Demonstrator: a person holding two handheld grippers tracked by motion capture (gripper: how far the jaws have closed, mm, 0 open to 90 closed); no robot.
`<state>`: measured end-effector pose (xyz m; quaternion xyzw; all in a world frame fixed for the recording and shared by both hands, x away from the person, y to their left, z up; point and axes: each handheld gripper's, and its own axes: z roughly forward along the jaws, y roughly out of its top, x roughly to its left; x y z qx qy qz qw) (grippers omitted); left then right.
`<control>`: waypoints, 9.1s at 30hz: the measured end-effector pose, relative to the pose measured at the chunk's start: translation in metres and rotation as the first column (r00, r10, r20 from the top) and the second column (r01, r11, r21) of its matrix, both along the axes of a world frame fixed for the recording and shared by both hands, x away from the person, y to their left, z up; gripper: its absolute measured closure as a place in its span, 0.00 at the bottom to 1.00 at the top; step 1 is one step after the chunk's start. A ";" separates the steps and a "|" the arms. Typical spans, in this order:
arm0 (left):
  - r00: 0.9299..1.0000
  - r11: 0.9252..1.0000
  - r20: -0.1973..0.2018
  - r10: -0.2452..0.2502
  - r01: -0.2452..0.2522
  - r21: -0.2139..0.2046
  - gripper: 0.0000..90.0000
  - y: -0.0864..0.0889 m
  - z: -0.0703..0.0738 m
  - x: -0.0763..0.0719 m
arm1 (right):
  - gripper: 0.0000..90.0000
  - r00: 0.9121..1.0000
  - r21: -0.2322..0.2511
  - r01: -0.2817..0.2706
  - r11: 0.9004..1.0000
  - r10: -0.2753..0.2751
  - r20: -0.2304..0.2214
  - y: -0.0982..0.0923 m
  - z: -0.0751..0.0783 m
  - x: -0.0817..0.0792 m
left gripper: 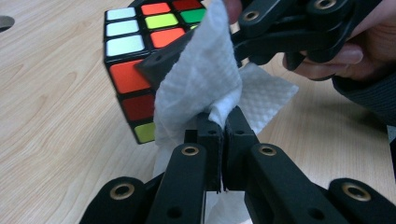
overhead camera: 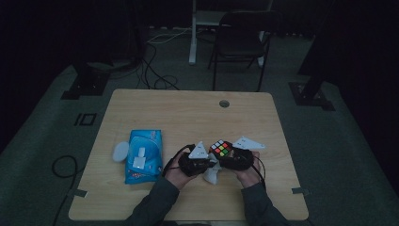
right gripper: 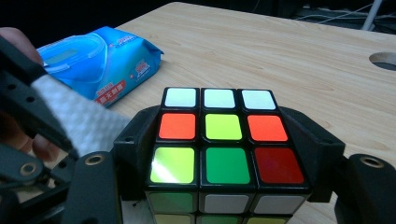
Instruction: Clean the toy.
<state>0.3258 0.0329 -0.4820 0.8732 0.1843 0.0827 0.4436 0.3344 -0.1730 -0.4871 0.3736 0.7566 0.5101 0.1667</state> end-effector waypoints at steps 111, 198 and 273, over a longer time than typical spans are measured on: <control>0.994 0.990 -0.019 0.105 -0.107 -0.095 0.97 -0.005 -0.005 0.004 | 0.38 0.987 0.042 0.132 0.990 -0.128 -0.098 0.013 0.010 0.024; 0.990 0.985 -0.022 0.138 -0.140 -0.099 0.98 -0.009 -0.020 0.013 | 0.38 0.993 0.089 0.091 0.992 -0.084 -0.083 0.035 0.028 0.026; 0.968 0.954 -0.113 0.223 -0.241 -0.179 0.99 0.015 -0.034 0.024 | 0.38 0.991 0.150 0.088 0.985 -0.072 -0.114 0.027 0.027 0.024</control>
